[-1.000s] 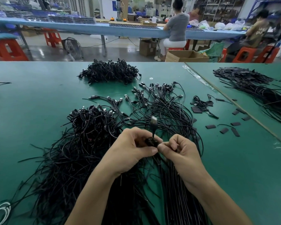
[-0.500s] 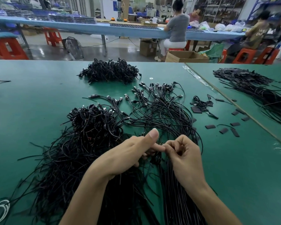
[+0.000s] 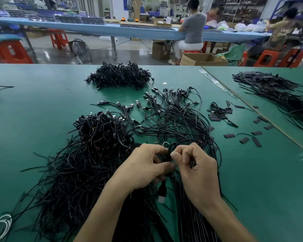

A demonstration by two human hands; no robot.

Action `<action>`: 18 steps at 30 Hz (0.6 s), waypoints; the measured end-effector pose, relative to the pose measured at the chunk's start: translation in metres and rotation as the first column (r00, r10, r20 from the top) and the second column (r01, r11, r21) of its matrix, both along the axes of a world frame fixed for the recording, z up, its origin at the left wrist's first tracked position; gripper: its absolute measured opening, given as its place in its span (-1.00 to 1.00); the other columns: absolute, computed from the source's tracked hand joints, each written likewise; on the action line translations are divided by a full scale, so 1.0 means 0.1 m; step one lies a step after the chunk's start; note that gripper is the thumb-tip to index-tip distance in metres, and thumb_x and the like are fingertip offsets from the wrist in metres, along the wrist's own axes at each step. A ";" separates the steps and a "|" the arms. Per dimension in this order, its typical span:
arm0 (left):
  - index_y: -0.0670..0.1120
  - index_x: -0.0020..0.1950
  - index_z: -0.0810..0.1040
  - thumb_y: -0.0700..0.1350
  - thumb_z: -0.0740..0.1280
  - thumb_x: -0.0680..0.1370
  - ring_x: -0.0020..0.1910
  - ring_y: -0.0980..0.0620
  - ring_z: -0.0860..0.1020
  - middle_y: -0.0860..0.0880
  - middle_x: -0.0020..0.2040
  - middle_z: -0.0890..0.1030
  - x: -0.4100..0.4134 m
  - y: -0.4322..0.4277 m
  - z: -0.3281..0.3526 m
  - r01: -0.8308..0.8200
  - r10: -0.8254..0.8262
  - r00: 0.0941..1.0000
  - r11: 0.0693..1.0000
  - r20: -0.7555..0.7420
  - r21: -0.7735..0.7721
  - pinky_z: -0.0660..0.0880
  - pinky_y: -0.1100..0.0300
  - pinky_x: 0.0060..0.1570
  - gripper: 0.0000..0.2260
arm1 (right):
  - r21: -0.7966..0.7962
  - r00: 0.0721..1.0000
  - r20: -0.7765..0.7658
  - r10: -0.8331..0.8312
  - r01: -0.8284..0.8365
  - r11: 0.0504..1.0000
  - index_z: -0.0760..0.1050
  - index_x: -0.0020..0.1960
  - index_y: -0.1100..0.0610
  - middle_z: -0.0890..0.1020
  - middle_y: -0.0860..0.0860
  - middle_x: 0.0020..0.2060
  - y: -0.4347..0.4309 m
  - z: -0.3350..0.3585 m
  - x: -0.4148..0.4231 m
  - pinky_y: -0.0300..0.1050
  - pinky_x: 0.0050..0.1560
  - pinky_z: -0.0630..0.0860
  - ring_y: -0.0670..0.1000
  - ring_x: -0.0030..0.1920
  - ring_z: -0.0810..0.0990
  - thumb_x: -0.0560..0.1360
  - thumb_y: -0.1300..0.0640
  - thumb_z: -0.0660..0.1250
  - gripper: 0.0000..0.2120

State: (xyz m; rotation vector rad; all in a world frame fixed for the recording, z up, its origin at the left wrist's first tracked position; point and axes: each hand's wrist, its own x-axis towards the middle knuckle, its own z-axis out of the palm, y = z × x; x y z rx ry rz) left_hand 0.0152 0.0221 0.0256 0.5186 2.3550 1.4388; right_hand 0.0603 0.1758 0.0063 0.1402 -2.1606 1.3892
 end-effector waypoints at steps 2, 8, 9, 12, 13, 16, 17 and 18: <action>0.01 -0.08 0.62 0.03 0.47 0.53 -0.45 0.08 0.61 -0.02 -0.36 0.67 0.02 0.03 0.00 -0.006 0.006 1.000 0.998 0.011 0.066 0.47 0.26 -0.44 -0.88 | -0.095 1.000 0.017 0.008 -0.007 0.995 0.26 -0.33 -0.11 0.61 -0.11 -0.25 -0.01 -0.01 0.01 -0.23 -0.12 0.56 -0.04 -0.14 0.63 0.50 0.37 0.41 -0.50; 0.04 -0.03 0.65 -0.29 0.32 0.57 -0.13 -0.10 0.71 -0.09 -0.19 0.73 0.00 0.02 0.00 -0.093 0.081 0.994 0.978 0.073 0.185 0.65 -0.10 -0.01 -0.76 | -0.359 0.991 0.116 0.072 -0.026 0.933 0.31 -0.38 -0.04 0.53 -0.01 -0.38 -0.07 -0.03 -0.01 -0.02 -0.15 0.64 0.08 -0.26 0.60 0.49 0.39 0.41 -0.53; 0.03 -0.02 0.67 -0.30 0.26 0.58 -0.10 -0.08 0.72 -0.09 -0.15 0.73 -0.01 0.01 0.00 -0.126 0.109 0.989 0.970 0.096 0.205 0.63 -0.13 0.05 -0.73 | -0.379 0.986 0.141 0.093 -0.033 0.925 0.31 -0.38 -0.03 0.48 -0.04 -0.40 -0.06 -0.04 -0.02 0.09 -0.13 0.62 0.16 -0.30 0.53 0.50 0.41 0.39 -0.52; 0.04 -0.07 0.72 -0.02 0.32 0.53 -0.11 -0.07 0.71 -0.09 -0.13 0.73 -0.04 0.00 0.04 -0.172 0.151 0.984 0.947 0.095 0.272 0.65 -0.10 0.02 -0.84 | -0.386 0.974 0.144 0.174 -0.106 0.916 0.33 -0.38 0.01 0.44 -0.04 -0.42 -0.07 -0.08 -0.03 -0.07 -0.23 0.51 0.03 -0.31 0.43 0.49 0.51 0.31 -0.52; 0.05 -0.09 0.72 0.08 0.40 0.48 -0.15 -0.09 0.70 -0.10 -0.16 0.72 -0.04 -0.02 0.05 -0.155 0.145 0.988 0.949 0.054 0.276 0.66 -0.05 -0.05 -0.84 | -0.398 0.969 0.131 0.209 -0.142 0.906 0.32 -0.37 0.03 0.46 -0.01 -0.41 -0.08 -0.09 -0.03 -0.15 -0.22 0.52 -0.01 -0.31 0.46 0.49 0.53 0.30 -0.52; -0.01 -0.12 0.71 -0.10 0.56 0.44 -0.30 0.02 0.66 -0.06 -0.23 0.72 -0.04 -0.11 0.07 -0.138 0.147 0.989 0.952 -0.013 0.273 0.62 0.16 -0.28 -0.93 | -0.437 0.935 0.174 0.310 -0.209 0.875 0.37 -0.32 0.01 0.63 0.09 -0.31 -0.09 -0.14 -0.04 -0.15 -0.16 0.59 0.03 -0.25 0.61 0.50 0.43 0.39 -0.59; -0.01 -0.10 0.71 -0.16 0.55 0.44 -0.30 0.07 0.66 -0.03 -0.23 0.72 -0.06 -0.15 0.06 -0.159 0.177 0.983 0.956 -0.053 0.245 0.60 0.20 -0.28 -0.91 | -0.395 0.925 0.220 0.311 -0.207 0.895 0.41 -0.29 -0.01 0.67 0.09 -0.26 -0.08 -0.15 -0.04 -0.15 -0.12 0.60 0.03 -0.21 0.65 0.49 0.37 0.43 -0.63; 0.01 -0.08 0.71 -0.18 0.54 0.45 -0.28 0.14 0.66 0.02 -0.22 0.72 -0.08 -0.19 0.06 -0.205 0.229 0.967 0.958 -0.108 0.200 0.59 0.26 -0.23 -0.88 | -0.295 0.925 0.273 0.264 -0.181 0.938 0.44 -0.24 -0.04 0.68 0.05 -0.23 -0.04 -0.18 -0.05 -0.19 -0.11 0.59 -0.02 -0.18 0.65 0.47 0.32 0.47 -0.67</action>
